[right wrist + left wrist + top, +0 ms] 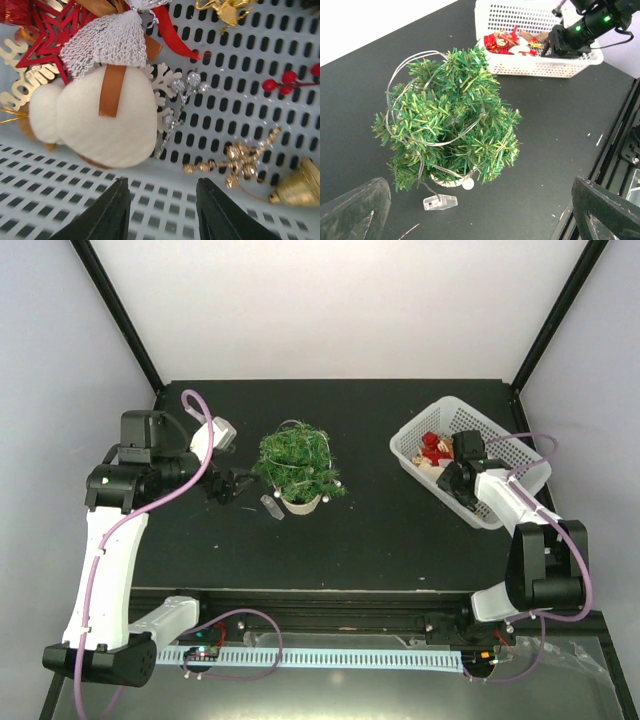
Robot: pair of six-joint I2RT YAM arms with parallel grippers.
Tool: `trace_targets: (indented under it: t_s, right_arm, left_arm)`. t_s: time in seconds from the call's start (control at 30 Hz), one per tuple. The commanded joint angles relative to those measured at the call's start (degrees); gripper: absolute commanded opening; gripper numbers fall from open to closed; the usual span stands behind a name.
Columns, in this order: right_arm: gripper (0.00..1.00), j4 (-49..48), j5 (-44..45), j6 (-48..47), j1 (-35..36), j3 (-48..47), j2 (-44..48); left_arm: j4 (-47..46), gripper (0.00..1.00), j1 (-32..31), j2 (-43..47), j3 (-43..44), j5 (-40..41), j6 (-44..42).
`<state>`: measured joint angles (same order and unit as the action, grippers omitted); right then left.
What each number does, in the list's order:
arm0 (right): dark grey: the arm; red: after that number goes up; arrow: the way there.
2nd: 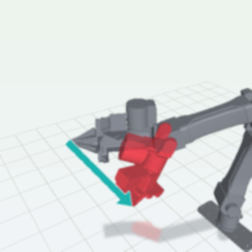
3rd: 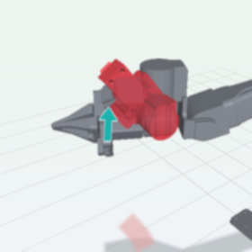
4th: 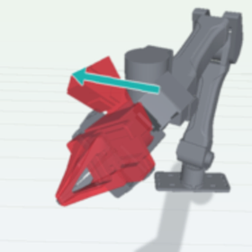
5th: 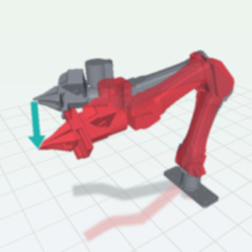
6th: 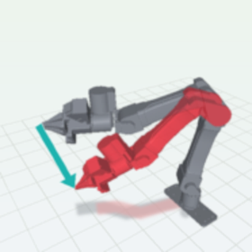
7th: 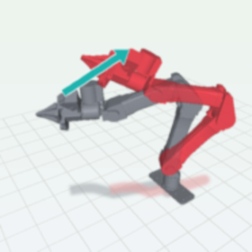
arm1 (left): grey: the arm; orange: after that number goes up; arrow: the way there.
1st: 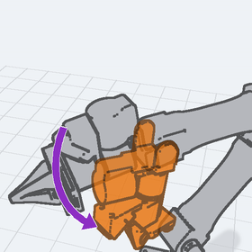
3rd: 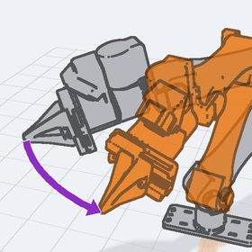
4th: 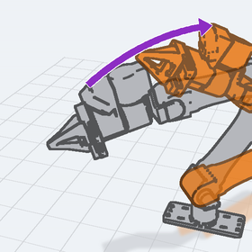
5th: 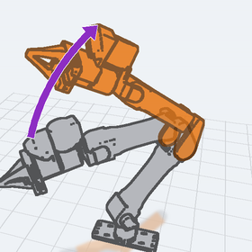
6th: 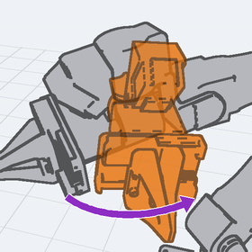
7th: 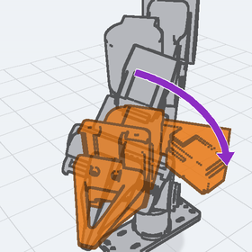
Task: Decorate the small christmas tree
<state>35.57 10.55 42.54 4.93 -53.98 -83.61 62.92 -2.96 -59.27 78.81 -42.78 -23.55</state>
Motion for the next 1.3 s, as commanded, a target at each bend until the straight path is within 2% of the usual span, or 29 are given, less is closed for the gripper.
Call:
trace_targets:
  t_s: [0.0,0.23,0.37,0.47,0.7,1.1,1.27]
  right_arm:
    - [0.38,-0.58,-9.71,-0.07,0.63,3.42,-0.48]
    - [0.36,1.85,-14.93,-1.70,4.60,2.58,3.53]
    - [0.36,2.61,-17.70,-0.37,9.17,0.57,3.99]
    - [0.37,-0.07,-21.71,0.67,12.46,-0.61,3.08]
    - [0.36,-4.89,-24.70,2.53,14.01,-8.27,-5.82]
    - [0.34,-4.98,-25.25,3.33,12.65,-28.54,-25.21]
    - [0.32,-5.88,-21.88,4.60,10.48,-32.32,-27.20]
  left_arm:
    - [-0.75,0.99,0.43,-0.02,0.06,-1.53,-0.27]
    - [-1.47,0.99,0.71,-0.31,-0.66,-2.25,-0.18]
    - [-1.65,0.99,1.60,0.17,-0.86,-2.65,0.03]
    - [-1.95,0.99,2.07,0.79,-1.63,-3.10,0.17]
    - [-2.33,0.99,3.71,1.71,-2.60,-4.90,0.08]
    - [-3.42,0.99,6.17,1.27,-4.51,-6.48,0.17]
    - [-3.68,0.99,6.65,0.25,-4.41,-6.52,0.26]
